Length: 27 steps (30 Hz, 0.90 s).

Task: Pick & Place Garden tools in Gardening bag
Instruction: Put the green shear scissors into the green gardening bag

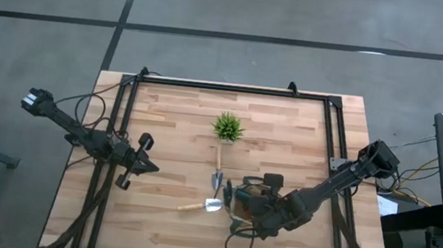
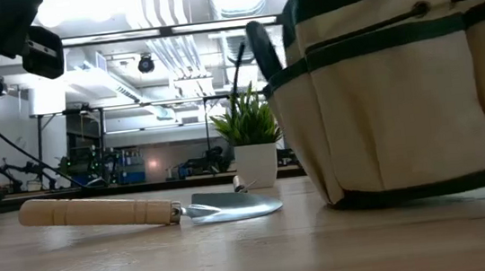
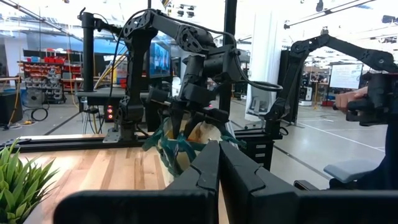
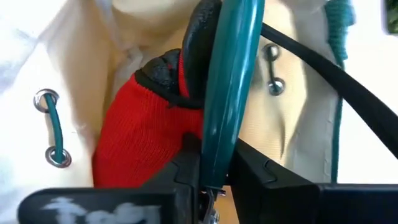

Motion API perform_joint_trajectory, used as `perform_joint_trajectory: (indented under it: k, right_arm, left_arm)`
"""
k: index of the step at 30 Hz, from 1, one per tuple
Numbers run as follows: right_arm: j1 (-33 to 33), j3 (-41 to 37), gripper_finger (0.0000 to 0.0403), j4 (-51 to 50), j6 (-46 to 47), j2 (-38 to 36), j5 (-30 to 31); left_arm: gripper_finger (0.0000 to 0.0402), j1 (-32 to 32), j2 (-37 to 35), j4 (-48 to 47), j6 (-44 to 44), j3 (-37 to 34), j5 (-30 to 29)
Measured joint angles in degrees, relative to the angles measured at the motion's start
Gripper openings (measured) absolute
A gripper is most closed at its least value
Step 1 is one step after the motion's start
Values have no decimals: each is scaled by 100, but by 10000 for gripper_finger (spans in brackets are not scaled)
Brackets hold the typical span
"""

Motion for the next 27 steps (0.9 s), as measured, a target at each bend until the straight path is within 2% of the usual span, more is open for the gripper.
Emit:
perform_joint_trajectory:
  k: [5, 11, 13, 15, 19, 22, 27]
  right_arm:
    - [-83, -135, 49, 344, -14, 0, -132]
    - [-117, -303, 103, 597, -12, -2, -202]
    - [-149, -314, 110, 595, 57, -4, -287]
    - [-218, -319, 92, 595, 149, -3, -451]
    - [-234, -319, 21, 618, -66, -2, -498]
    - [-232, -319, 19, 704, -93, -3, -503]
    - [-348, -365, 37, 805, -106, -2, -677]
  left_arm:
    - [12, 0, 0, -2, 0, 0, 0]
    - [12, 0, 0, 0, 2, 0, 0]
    - [12, -1, 0, -1, 1, 0, 0]
    - [12, -2, 0, -1, 0, 0, 0]
    - [12, -2, 0, -2, 0, 0, 0]
    - [12, -1, 0, -2, 0, 0, 0]
    - [12, -1, 0, 0, 0, 0, 0]
